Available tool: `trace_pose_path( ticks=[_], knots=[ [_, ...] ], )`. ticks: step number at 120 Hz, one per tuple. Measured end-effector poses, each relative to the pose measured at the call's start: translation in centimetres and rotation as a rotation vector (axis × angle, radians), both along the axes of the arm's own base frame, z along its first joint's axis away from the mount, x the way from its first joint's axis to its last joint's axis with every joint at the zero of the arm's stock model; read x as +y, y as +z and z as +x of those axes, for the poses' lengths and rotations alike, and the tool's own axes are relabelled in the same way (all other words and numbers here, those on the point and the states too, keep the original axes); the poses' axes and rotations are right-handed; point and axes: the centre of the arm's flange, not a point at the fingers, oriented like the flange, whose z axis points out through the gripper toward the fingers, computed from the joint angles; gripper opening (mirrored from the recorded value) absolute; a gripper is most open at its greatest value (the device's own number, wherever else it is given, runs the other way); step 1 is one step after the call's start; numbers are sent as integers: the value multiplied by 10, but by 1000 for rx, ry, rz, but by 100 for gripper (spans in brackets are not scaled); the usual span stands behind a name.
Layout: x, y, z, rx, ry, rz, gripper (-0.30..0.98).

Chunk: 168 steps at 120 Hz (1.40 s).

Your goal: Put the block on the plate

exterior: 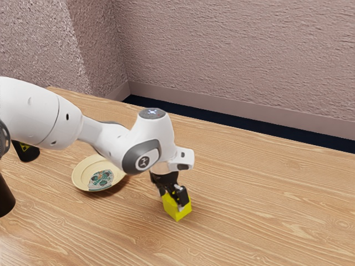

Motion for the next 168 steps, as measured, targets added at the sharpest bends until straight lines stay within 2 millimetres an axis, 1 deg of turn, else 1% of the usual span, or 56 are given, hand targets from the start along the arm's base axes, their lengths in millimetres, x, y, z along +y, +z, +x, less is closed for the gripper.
trace_pose_path(
  ticks=[22, 54, 65, 82, 88, 100, 108, 114, 116, 121, 126, 131, 137, 147, 155, 162, 168],
  knots=[
    [-1, -9, 3, 9, 2, -1, 68],
    [-1, -7, 6, 4, 4, -3, 47],
    [-1, -7, 6, 3, 5, -2, 43],
    [-3, -4, 5, -3, 5, -1, 41],
    [-5, 1, 5, -9, 3, -1, 40],
    [-10, 18, 5, -32, 0, -4, 40],
    [-12, 42, 9, -52, 6, -7, 40],
    [-7, 62, 13, -71, 23, -1, 39],
    [-4, 70, 17, -78, 32, 1, 39],
    [7, 101, 33, -105, 62, 6, 39],
    [25, 130, 47, -121, 100, 17, 39],
    [53, 153, 53, -121, 152, 32, 39],
    [95, 169, 55, -101, 225, 48, 40],
    [166, 187, 48, -60, 344, 68, 40],
    [217, 192, 38, -21, 426, 76, 40],
    [252, 188, 28, 17, 481, 74, 41],
    [272, 175, 17, 59, 513, 66, 41]
  ],
)
